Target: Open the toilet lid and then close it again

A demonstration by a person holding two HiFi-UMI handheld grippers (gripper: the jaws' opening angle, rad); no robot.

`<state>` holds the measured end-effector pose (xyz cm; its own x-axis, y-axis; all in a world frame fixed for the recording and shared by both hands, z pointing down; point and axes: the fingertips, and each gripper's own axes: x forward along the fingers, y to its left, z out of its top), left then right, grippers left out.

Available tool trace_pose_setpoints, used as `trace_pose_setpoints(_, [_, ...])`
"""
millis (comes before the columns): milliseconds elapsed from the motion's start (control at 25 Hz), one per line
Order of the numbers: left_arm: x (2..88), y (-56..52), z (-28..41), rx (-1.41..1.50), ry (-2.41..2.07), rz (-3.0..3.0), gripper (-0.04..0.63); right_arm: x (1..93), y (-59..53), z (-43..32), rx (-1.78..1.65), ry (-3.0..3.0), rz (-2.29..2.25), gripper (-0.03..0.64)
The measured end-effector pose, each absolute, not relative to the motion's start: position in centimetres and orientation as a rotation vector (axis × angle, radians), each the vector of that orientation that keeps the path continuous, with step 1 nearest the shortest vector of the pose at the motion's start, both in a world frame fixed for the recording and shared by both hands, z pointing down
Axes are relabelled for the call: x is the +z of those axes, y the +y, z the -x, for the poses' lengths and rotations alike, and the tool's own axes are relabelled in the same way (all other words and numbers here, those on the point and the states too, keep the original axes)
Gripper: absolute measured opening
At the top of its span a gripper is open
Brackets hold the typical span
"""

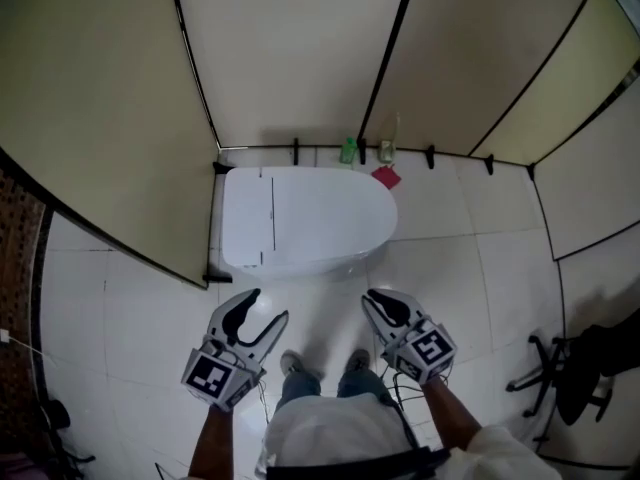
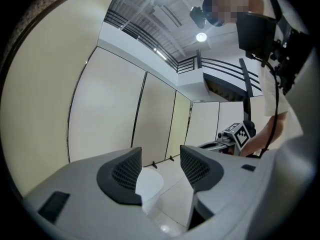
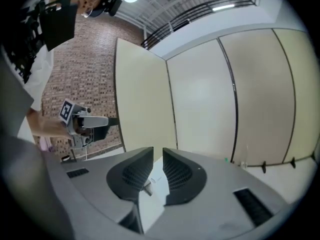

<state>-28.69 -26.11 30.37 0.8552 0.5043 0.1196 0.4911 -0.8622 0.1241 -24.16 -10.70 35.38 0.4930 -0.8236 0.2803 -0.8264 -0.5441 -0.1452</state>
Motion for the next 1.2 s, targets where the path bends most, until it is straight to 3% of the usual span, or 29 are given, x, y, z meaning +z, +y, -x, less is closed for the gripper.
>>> trace_pose_setpoints(520, [33.1, -18.7, 23.7, 0.282, 0.787, -2.997, 0.239, 39.9, -1.9, 16.0, 0.774, -1.485, -2.805, 0.054])
trace_pose_setpoints(600, [33.9, -16.7, 22.4, 0.299, 0.693, -2.979, 0.239, 41.1, -0.1, 14.1, 0.834, -1.567, -2.740, 0.112])
trace_pose_setpoints(800, [37.2, -11.5, 19.4, 0.336, 0.424, -2.965, 0.239, 45.5, 4.8, 9.6, 1.009, -1.725, -2.622, 0.114])
trace_pose_setpoints(960, [41.2, -7.8, 16.6, 0.361, 0.299, -2.944, 0.239, 51.1, 7.6, 4.1, 1.249, -1.780, -2.659, 0.114])
trace_pose_setpoints(1200, [49.0, -6.6, 13.2, 0.447, 0.261, -2.984, 0.239, 63.0, 9.1, -2.0, 1.781, -1.715, -2.873, 0.189])
